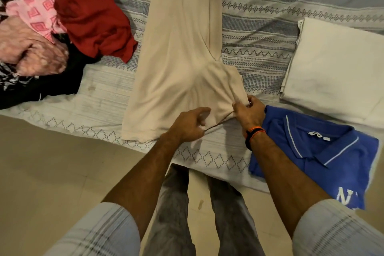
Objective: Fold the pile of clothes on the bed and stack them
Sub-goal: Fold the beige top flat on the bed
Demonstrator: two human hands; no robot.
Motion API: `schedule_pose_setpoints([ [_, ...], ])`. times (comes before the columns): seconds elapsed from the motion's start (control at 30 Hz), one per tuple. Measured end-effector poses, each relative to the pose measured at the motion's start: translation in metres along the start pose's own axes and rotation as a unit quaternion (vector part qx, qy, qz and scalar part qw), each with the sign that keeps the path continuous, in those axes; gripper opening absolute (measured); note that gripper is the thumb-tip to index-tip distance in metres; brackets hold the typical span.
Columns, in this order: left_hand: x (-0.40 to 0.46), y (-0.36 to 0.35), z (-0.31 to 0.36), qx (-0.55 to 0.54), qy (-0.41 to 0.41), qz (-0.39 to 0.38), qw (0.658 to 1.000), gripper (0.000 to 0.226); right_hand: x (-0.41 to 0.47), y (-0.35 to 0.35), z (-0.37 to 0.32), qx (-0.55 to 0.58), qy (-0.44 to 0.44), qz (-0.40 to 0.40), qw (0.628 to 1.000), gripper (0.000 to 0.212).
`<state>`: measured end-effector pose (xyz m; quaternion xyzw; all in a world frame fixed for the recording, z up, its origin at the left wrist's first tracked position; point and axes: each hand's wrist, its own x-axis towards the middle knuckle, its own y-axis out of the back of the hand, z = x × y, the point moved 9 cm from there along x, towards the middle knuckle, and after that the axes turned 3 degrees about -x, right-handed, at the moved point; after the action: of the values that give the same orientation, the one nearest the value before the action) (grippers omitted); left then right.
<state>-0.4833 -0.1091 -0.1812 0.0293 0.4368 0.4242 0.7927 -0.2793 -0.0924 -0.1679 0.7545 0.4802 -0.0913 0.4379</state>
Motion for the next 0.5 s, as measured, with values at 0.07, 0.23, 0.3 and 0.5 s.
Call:
schedule_pose_setpoints([
  [0.07,-0.005,0.015,-0.009,-0.173,0.051,0.046,0.983,0.053,-0.007,-0.001,-0.01,0.027,0.02,0.013,0.999,0.029],
  [0.23,-0.016,0.057,-0.034,-0.452,0.115,0.191,0.864,0.024,-0.046,-0.025,-0.065,0.055,0.141,0.034,0.988,0.034],
  [0.3,-0.019,0.069,-0.04,-0.52,0.128,0.191,0.823,0.038,-0.07,-0.05,-0.092,0.005,0.244,0.014,0.97,0.039],
  [0.5,-0.02,0.093,-0.096,-0.561,0.195,0.202,0.779,0.056,-0.127,-0.16,-0.097,-0.243,0.331,-0.275,0.869,0.057],
])
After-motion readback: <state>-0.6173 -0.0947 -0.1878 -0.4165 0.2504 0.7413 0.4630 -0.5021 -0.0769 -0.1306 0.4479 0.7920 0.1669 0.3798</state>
